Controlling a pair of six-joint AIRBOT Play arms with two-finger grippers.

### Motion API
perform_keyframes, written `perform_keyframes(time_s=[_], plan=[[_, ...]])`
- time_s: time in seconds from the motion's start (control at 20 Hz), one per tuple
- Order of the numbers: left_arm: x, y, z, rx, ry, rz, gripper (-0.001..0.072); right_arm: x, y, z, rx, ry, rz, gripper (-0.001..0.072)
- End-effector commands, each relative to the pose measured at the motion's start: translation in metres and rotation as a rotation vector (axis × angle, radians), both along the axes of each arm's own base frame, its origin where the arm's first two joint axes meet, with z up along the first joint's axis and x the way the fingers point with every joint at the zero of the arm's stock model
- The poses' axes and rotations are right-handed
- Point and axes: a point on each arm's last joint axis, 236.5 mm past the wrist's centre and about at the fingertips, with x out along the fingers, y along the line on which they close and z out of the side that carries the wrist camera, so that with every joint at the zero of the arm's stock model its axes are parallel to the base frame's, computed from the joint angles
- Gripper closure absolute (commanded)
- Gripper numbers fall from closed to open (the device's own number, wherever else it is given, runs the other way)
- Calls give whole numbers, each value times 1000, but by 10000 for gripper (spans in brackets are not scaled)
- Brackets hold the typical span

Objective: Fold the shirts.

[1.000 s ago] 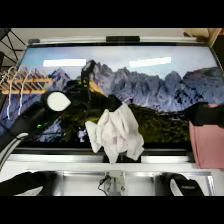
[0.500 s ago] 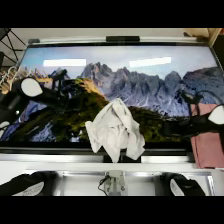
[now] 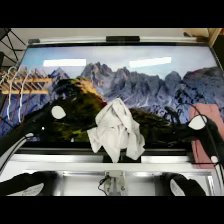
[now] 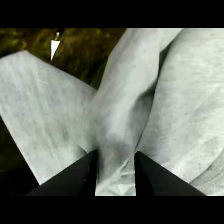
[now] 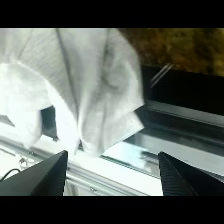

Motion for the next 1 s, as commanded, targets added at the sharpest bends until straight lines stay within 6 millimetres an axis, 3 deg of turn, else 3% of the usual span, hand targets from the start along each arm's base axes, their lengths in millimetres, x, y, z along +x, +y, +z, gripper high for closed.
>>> perform_keyframes(time_s=[0.0,0.05,0.25,0.4,0.45,0.5,0.55,0.6,0.7,0.8,0.9,0.95], plan=[[10,-1,-13,-2,-23,32,619,-8,27,-14,17,-44,95,16],[12,-1,-12,1,-42,13,671,-7,34,-19,-7,-72,113,17],[17,-1,-6,-1,-77,-11,672,7,54,-35,-51,-125,94,18],[23,-4,2,-9,-102,-25,672,-9,68,-62,-49,-21,153,41],[26,-5,6,-14,-114,-29,672,-14,69,-70,-58,12,165,107],[30,-6,11,-19,-126,-30,672,-18,70,-76,-59,41,166,244],[35,-7,18,-26,-138,-30,672,-20,73,-77,-49,58,160,501],[40,-7,27,-32,-162,-46,673,-16,75,-73,-45,55,157,631],[56,0,57,-18,-261,-106,673,3,75,-49,-58,-29,207,633],[78,29,111,48,-388,-137,674,37,55,0,-159,-199,293,633],[95,75,194,168,-572,-138,674,81,12,79,-337,-437,297,634],[97,99,251,223,-691,-110,674,103,-13,136,-426,-596,244,634]])
